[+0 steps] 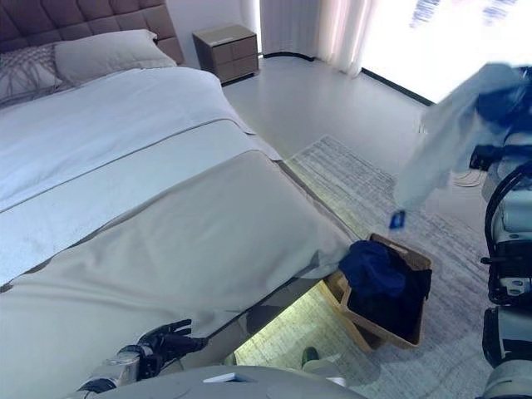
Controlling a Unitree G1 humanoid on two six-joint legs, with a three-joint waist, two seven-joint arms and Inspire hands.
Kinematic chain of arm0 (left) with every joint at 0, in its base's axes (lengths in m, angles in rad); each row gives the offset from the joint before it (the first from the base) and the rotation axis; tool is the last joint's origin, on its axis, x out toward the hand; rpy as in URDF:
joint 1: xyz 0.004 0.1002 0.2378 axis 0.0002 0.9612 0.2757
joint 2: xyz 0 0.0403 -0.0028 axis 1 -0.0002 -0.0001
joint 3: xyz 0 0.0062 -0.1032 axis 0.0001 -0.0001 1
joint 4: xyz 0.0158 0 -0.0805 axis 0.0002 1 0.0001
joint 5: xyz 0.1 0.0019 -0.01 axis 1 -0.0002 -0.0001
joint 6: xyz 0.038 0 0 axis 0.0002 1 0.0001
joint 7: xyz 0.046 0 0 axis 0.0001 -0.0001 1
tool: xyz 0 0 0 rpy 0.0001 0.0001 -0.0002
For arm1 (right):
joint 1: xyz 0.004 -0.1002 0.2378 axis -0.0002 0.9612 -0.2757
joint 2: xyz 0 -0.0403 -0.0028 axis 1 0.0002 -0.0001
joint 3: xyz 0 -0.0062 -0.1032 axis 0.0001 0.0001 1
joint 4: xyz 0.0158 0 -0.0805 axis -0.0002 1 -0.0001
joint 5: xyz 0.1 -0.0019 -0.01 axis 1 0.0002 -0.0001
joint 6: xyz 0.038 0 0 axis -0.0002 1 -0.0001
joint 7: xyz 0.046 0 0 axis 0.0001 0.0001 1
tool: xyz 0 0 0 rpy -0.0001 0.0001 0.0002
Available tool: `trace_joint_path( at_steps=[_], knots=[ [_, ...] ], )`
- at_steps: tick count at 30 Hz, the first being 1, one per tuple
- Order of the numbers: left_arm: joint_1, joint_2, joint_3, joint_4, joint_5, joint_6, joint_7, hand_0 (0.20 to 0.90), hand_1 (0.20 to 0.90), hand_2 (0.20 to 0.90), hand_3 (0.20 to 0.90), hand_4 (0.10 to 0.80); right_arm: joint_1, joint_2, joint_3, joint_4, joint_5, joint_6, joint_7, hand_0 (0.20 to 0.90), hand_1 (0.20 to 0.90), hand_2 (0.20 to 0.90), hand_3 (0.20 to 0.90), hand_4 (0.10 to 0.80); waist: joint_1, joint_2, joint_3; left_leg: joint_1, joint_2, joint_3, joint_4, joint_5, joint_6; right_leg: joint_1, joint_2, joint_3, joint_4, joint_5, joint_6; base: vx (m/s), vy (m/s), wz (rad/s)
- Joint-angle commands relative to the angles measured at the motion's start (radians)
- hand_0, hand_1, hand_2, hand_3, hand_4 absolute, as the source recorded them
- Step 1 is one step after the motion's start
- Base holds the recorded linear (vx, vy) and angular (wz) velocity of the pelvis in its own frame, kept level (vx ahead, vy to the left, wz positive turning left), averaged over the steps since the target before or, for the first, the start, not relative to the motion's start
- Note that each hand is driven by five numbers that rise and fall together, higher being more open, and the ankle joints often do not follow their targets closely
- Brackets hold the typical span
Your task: Pick up the clothes from the bed and place them into the basket
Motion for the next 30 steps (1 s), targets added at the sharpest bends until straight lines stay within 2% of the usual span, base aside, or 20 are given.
trace_joint_path(
  at_steps=[1, 10, 11, 12, 13, 17, 20, 26, 30],
  knots=[
    [-0.037, 0.049, -0.075, 0.016, 0.017, -0.008, -0.008, 0.900, 0.900, 0.900, 0.900, 0.800, -0.114, -0.091, 0.034, 0.001, -0.087, -0.044, 0.023, 0.300, 0.300, 0.300, 0.200, 0.100, 0.047, -0.017, -0.043, 0.012, -0.072, -0.043, 0.023, -0.127, 0.048, 0.003, 0.024, -0.098, 0.026, -0.052, -0.020, -0.051, -0.107, -0.06],
    [-0.081, 0.052, -0.114, -0.050, -0.035, -0.015, 0.019, 0.900, 0.900, 0.900, 0.900, 0.800, -0.157, -0.060, 0.127, 0.197, -0.165, 0.054, 0.033, 0.300, 0.300, 0.300, 0.200, 0.100, 0.053, 0.028, 0.050, -0.082, -0.066, -0.061, 0.042, -0.100, 0.034, -0.074, 0.026, -0.109, 0.019, -0.035, -0.030, -0.097, -0.113, 0.07],
    [-0.088, 0.055, -0.115, -0.058, -0.047, -0.019, 0.022, 0.900, 0.900, 0.900, 0.900, 0.800, -0.155, -0.055, 0.137, 0.222, -0.170, 0.071, 0.033, 0.359, 0.359, 0.359, 0.269, 0.169, 0.052, 0.035, 0.068, -0.097, -0.066, -0.067, 0.046, -0.095, 0.032, -0.087, 0.026, -0.109, 0.021, -0.033, -0.032, -0.170, -0.091, 0.07],
    [-0.097, 0.056, -0.116, -0.065, -0.059, -0.023, 0.025, 0.900, 0.900, 0.900, 0.900, 0.800, -0.158, -0.050, 0.149, 0.248, -0.184, 0.092, 0.030, 0.472, 0.472, 0.472, 0.400, 0.300, 0.050, 0.040, 0.084, -0.113, -0.067, -0.072, 0.049, -0.090, 0.030, -0.102, 0.027, -0.107, 0.023, -0.032, -0.035, -0.175, -0.079, 0.05],
    [-0.105, 0.058, -0.120, -0.070, -0.068, -0.027, 0.027, 0.900, 0.900, 0.900, 0.900, 0.800, -0.163, -0.050, 0.162, 0.280, -0.187, 0.106, 0.033, 0.900, 0.900, 0.900, 0.900, 0.800, 0.051, 0.045, 0.097, -0.127, -0.067, -0.076, 0.052, -0.087, 0.028, -0.112, 0.027, -0.106, 0.024, -0.031, -0.037, -0.174, -0.078, 0.08],
    [-0.129, 0.062, -0.127, -0.098, -0.100, -0.035, 0.036, 0.900, 0.900, 0.900, 0.900, 0.800, -0.172, -0.038, 0.205, 0.372, -0.178, 0.146, 0.000, 0.900, 0.900, 0.900, 0.900, 0.800, 0.048, 0.062, 0.148, -0.172, -0.063, -0.088, 0.066, -0.071, 0.022, -0.148, 0.030, -0.104, 0.036, -0.029, -0.046, -0.122, -0.070, 0.12],
    [-0.137, 0.069, -0.125, -0.112, -0.099, -0.034, 0.023, 0.900, 0.900, 0.900, 0.900, 0.800, -0.160, -0.033, 0.222, 0.472, -0.263, 0.166, 0.035, 0.900, 0.900, 0.900, 0.900, 0.800, 0.050, 0.074, 0.170, -0.178, -0.058, -0.091, 0.060, -0.061, 0.018, -0.157, 0.034, -0.108, 0.043, -0.033, -0.049, -0.057, -0.037, 0.06],
    [-0.120, 0.083, -0.106, -0.125, -0.084, -0.027, 0.001, 0.900, 0.900, 0.900, 0.900, 0.800, -0.048, -0.009, 0.200, 0.505, -0.290, 0.143, 0.057, 0.900, 0.900, 0.900, 0.900, 0.800, 0.043, 0.062, 0.159, -0.157, -0.054, -0.089, 0.056, -0.062, 0.015, -0.140, 0.035, -0.111, 0.046, -0.038, -0.049, 0.021, -0.003, 0.03],
    [-0.104, 0.075, -0.093, -0.119, -0.067, -0.024, -0.009, 0.900, 0.900, 0.900, 0.900, 0.800, 0.046, 0.038, 0.155, 0.477, -0.251, 0.119, 0.012, 0.900, 0.900, 0.900, 0.900, 0.800, 0.034, 0.049, 0.133, -0.127, -0.053, -0.080, 0.054, -0.072, 0.015, -0.114, 0.036, -0.109, 0.046, -0.046, -0.046, 0.074, 0.034, 0.03]
  ],
)
